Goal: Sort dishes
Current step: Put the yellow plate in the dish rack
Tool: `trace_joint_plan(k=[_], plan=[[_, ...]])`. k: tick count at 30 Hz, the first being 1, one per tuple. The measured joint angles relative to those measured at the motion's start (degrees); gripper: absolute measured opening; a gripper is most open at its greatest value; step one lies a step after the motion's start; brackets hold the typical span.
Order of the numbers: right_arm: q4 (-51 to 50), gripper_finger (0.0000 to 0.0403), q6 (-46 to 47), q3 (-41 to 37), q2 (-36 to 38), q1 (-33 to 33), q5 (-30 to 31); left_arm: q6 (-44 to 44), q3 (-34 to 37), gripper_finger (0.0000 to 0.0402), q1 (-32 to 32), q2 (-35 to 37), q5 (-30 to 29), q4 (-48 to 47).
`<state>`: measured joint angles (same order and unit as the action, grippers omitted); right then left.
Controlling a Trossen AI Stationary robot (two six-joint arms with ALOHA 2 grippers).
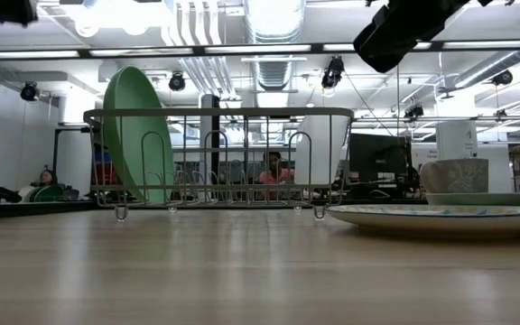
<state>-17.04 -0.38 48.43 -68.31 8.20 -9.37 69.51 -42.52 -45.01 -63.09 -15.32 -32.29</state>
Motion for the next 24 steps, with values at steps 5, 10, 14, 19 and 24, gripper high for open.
trace_joint_plan(k=[5,10,14,19,24], plan=[[-0.1,0.0001,3.1,-0.9,-0.1,3.3,6.0,2.8,0.0,0.0,0.0,-5.4,4.4,-2.5],[0.0,0.0001,6.4,-0.9,-0.1,7.2,9.1,2.8,0.0,0.0,-0.1,-12.4,8.0,-3.2],[0.0,0.0002,8.6,-0.9,-0.1,10.6,12.2,2.8,0.0,0.0,-0.7,-17.4,9.4,-2.9],[0.0,0.0002,10.9,-0.9,-0.1,13.8,16.3,2.8,0.0,0.0,-1.1,-21.6,9.5,0.2],[0.1,0.0002,12.7,-0.9,-0.1,16.5,19.8,2.0,-0.3,0.0,-1.1,-24.3,8.4,5.1]])
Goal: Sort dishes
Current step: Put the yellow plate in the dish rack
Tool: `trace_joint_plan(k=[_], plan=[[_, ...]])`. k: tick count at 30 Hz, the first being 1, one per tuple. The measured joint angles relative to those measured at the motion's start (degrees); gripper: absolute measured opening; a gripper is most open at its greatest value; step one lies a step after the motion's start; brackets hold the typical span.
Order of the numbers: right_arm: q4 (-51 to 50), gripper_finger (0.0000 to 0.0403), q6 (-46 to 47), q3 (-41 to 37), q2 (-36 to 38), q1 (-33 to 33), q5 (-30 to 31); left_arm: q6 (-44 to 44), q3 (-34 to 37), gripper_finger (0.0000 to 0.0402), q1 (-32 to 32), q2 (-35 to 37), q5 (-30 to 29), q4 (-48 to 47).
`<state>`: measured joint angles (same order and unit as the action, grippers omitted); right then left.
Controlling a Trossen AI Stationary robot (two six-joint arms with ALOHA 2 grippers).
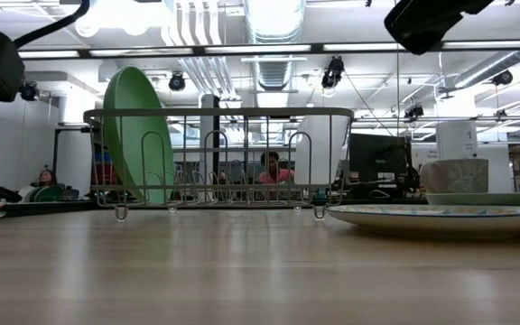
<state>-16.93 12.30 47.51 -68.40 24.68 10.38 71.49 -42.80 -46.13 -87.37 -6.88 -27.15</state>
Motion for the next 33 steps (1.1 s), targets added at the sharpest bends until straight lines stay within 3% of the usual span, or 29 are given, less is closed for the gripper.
trace_joint_plan(k=[21,33], plan=[[2.4,0.0002,0.9,0.0,0.0,4.0,6.2,-5.6,0.2,0.0,1.9,-6.6,-13.1,17.0],[4.4,0.0002,0.1,-0.8,0.0,4.0,9.3,-22.2,0.3,0.0,9.8,-12.0,-17.5,31.2]])
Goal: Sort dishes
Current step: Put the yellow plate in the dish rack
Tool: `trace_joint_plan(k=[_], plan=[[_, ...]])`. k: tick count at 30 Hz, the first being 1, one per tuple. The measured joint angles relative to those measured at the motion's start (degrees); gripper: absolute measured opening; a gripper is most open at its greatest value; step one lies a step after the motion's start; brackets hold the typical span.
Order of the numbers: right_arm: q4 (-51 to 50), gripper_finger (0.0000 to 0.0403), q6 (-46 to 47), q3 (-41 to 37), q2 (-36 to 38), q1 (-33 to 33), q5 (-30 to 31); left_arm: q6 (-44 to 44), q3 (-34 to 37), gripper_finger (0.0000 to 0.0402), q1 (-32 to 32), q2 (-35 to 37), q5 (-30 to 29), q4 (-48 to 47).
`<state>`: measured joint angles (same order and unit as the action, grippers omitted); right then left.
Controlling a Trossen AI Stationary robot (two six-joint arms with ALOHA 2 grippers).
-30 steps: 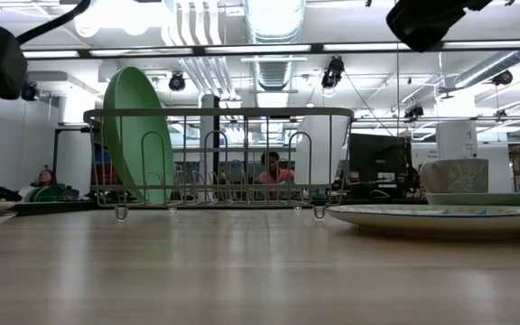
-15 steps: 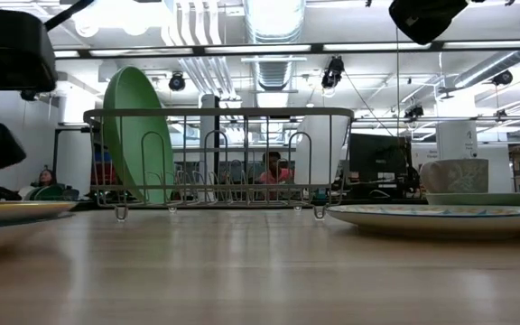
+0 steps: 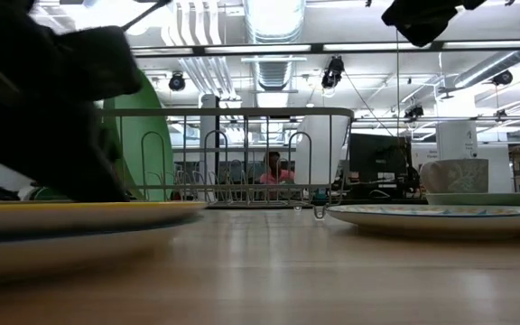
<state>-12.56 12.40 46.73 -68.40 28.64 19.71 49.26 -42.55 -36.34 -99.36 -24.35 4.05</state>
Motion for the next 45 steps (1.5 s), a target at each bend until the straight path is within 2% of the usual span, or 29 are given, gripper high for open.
trace_joint_plan(k=[4,8,13,17,20,24,29,35,38,45], plan=[[1.8,0.0002,0.1,-1.2,0.0,0.0,0.5,-6.0,0.1,0.0,3.5,-0.9,-0.8,3.6],[2.1,0.0002,1.4,-2.2,0.0,0.0,1.4,-8.3,0.0,0.0,6.7,-1.0,-0.9,4.3],[2.1,0.0002,3.4,-2.3,0.0,0.0,1.4,-14.4,-3.5,0.0,6.9,-0.2,-0.5,3.6],[2.2,0.0002,4.6,-2.3,0.0,0.0,1.4,-16.1,-9.2,0.0,5.9,1.0,1.3,-5.4],[2.2,0.0002,7.6,-2.4,0.0,0.0,1.4,-14.9,-14.7,0.0,4.0,1.1,2.2,-17.9],[2.5,0.0002,17.2,-2.4,-0.6,0.0,1.3,-11.6,-19.6,0.0,-0.4,1.1,2.6,-32.4],[5.5,0.0003,24.8,-2.4,-4.8,0.0,-1.7,-1.7,-20.6,0.0,-6.0,1.2,2.5,-42.1],[13.7,0.0006,35.2,-2.3,-14.9,-0.4,-2.2,8.3,-18.7,0.0,-10.6,1.2,2.3,-42.5],[13.5,0.0016,40.8,-1.2,-19.6,-0.9,-2.2,10.1,-18.6,0.0,-11.4,0.9,1.8,-42.6],[14.5,0.0056,40.5,4.5,-28.1,-2.0,-2.2,10.1,-18.4,0.0,-11.5,-0.3,-0.2,-42.6]])
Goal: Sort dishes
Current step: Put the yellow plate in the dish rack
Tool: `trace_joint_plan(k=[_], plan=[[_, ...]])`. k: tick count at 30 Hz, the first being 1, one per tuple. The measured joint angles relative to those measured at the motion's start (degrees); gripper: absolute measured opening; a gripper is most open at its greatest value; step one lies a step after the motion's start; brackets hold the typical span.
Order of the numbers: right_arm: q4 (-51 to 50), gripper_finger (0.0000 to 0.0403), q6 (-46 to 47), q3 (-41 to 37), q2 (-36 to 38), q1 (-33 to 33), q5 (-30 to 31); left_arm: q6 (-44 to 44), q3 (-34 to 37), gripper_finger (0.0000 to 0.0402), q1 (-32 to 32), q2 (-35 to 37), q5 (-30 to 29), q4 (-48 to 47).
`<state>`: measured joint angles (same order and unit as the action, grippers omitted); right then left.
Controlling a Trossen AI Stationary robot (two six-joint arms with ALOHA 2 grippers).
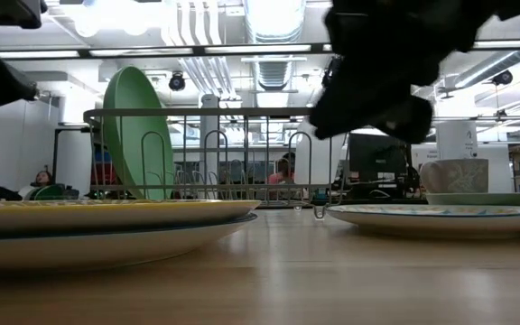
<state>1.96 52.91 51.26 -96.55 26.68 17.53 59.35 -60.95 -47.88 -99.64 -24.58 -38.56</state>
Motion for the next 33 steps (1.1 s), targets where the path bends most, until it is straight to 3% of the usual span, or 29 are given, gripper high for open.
trace_joint_plan(k=[9,24,33], plan=[[-0.3,0.0111,-4.9,7.7,-6.1,-2.8,0.0,0.9,0.0,0.0,-0.2,-2.4,0.0,0.2],[0.1,0.0166,-2.6,8.3,-9.2,-6.0,-3.0,1.8,0.1,0.0,-0.6,-5.8,-3.0,1.6],[0.1,0.0179,-1.9,8.3,-10.9,-6.9,-3.2,1.8,1.2,0.0,-0.7,-6.7,-6.9,3.6]])
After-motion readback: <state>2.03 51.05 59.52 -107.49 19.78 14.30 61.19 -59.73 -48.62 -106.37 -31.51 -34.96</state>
